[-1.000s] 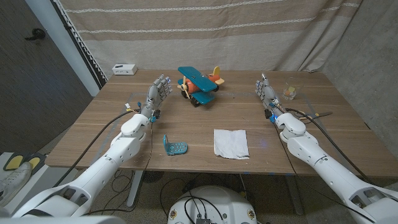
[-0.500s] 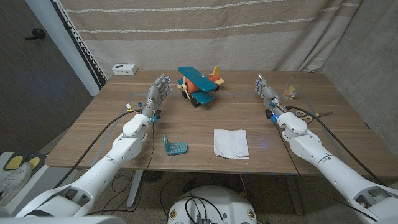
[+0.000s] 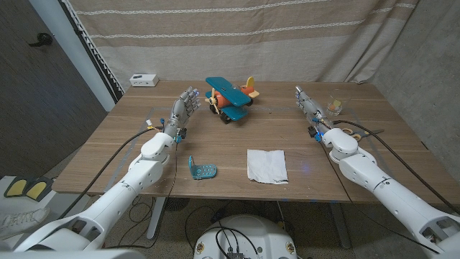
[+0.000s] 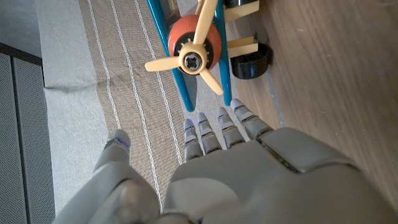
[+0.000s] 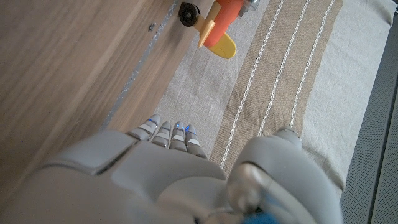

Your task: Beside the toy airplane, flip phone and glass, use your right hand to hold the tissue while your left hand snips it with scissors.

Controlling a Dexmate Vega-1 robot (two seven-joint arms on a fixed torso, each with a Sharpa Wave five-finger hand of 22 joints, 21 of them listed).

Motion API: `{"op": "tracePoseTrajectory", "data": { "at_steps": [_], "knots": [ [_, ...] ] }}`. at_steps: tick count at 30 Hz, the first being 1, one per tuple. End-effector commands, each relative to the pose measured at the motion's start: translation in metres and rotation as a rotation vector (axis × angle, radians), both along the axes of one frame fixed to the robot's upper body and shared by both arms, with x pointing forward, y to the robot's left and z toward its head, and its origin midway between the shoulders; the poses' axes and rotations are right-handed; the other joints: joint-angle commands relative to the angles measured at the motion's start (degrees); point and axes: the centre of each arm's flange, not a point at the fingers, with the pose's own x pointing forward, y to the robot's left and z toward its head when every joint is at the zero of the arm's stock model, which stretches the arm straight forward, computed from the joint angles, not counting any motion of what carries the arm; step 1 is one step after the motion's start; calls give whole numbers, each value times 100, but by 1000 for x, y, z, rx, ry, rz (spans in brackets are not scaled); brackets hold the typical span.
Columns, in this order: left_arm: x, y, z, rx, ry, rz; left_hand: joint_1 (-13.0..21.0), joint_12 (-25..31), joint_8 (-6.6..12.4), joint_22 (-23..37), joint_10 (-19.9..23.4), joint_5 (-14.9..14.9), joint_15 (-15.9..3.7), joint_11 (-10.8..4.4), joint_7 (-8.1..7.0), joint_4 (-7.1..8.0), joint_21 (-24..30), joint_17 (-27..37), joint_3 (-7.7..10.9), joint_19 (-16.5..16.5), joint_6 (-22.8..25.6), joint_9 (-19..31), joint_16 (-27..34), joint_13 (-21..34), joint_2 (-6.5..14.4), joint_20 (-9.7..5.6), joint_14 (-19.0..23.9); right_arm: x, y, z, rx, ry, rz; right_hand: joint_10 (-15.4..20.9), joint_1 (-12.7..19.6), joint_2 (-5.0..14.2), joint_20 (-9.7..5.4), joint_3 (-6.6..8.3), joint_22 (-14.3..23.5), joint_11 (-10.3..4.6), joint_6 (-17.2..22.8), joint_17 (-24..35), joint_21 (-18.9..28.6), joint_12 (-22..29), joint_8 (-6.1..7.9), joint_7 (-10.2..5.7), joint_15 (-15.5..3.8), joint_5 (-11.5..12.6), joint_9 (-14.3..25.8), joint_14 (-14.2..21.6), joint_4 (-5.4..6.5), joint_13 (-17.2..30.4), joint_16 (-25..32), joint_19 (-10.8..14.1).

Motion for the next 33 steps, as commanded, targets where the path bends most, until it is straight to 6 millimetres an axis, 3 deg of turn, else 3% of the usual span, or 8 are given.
{"op": "tracePoseTrajectory", "data": {
  "at_steps": [1, 12, 19, 23, 33],
  "knots": [
    [-2, 1, -2, 30, -5, 9, 54, -15, -21, 17, -40, 21, -765, 37, 37, 30, -7, 22, 25, -35, -9, 25, 4, 18, -24, -278, -33, -3, -6, 3, -110, -2, -78, 47, 120, -4, 7, -4, -4, -65, 30, 5, 30, 17, 47, -39, -24, 47, 12, -1, -75, 14, 4, 21],
    [-1, 1, -2, 40, 8, 5, 51, -3, -15, 17, -11, 14, -752, 23, 35, 35, -2, 23, 20, -38, 10, 25, 11, 18, -23, -277, -44, -7, -12, 24, -174, -49, -134, 103, 248, -5, 13, 20, -5, -138, 80, 2, 45, 39, 69, -109, -113, 80, 11, 60, -147, 13, 23, 78],
    [2, 4, -6, 20, 15, 15, 51, 2, -18, 17, 2, 12, -753, 47, 41, 37, -1, 23, 17, -42, 5, 25, 15, 19, -23, -275, -47, -9, -9, 25, -243, -40, -175, 150, 327, 4, 21, 37, -6, -146, 109, 1, 50, 55, 78, -127, -150, 103, 11, 120, -188, 14, 38, 108],
    [7, 5, -11, -7, 26, 22, 51, -1, -18, 17, -7, 10, -762, 35, 46, 38, -1, 23, 16, -46, 5, 25, 15, 18, -23, -277, -54, -10, -9, 26, -269, -33, -179, 357, 433, 21, 6, 56, -5, -262, 76, 2, 55, 136, 59, -136, -227, 139, 13, 214, -243, 26, 52, 153],
    [2, 7, -8, -19, 31, 7, 60, -7, -2, 16, -23, 7, -765, 34, 41, 37, 1, 21, 16, -51, 49, 24, 11, 18, -20, -295, -80, -20, -10, 30, -298, -36, -209, 345, 478, 24, 46, 58, -4, -262, 41, 4, 50, 131, 44, -156, -255, 155, 15, 191, -267, 34, 33, 159]
  ]
}}
